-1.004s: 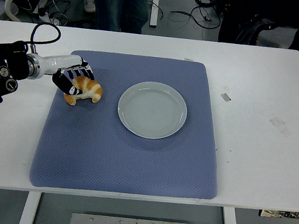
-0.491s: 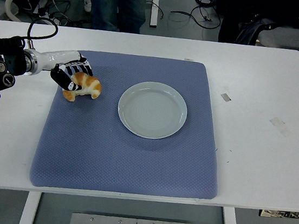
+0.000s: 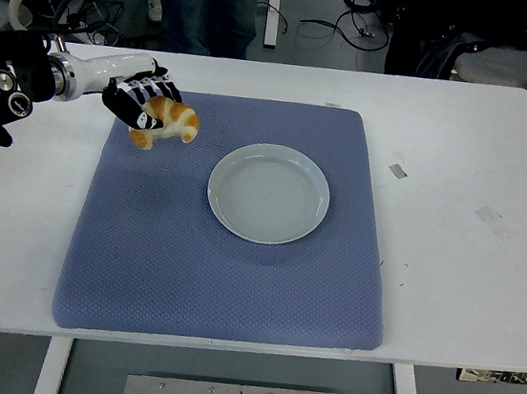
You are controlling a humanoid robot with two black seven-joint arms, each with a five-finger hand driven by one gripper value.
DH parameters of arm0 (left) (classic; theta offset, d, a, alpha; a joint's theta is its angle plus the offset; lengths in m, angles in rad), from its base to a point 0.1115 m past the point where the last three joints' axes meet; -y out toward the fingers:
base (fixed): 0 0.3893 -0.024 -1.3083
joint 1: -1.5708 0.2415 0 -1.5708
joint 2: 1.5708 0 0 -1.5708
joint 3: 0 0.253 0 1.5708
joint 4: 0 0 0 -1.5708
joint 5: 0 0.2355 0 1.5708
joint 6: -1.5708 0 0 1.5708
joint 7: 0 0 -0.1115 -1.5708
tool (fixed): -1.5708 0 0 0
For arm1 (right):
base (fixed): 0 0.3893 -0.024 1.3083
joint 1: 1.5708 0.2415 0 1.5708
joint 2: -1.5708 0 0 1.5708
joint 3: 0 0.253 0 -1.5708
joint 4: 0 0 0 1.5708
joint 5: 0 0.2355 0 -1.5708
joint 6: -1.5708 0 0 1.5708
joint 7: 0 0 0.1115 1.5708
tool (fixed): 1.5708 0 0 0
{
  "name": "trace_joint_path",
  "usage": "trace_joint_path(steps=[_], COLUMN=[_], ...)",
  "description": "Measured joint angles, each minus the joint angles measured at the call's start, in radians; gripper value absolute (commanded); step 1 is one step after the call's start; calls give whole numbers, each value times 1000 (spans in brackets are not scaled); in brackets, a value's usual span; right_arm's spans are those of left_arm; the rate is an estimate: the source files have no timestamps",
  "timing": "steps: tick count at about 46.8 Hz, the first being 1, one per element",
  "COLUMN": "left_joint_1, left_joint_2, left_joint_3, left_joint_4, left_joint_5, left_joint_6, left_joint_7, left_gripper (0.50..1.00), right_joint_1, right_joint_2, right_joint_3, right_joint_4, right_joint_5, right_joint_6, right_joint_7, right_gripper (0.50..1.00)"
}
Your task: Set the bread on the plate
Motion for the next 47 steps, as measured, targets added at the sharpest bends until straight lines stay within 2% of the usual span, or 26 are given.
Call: trace_joint_path(steps=[16,32,47], left_joint_1=[-30,-26,-25], left_joint_2=[-82,-225,-247], left_joint_3=[1,5,9], left_joint_4=[-2,12,28], left_joint_5=[-11,-8,-2], left_joint_6=[-2,5,5], left_joint_7=[1,1,3], left_gripper=[639,640,642], right_joint_1=[0,0,0], right_joint_2=[0,0,0], right_joint_3=[0,0,0], right_joint_4=[0,0,0], right_joint_5=[0,0,0], right_joint_6=[0,0,0], right_joint_7=[-1,-1,0], right_gripper=[1000,1000,1000])
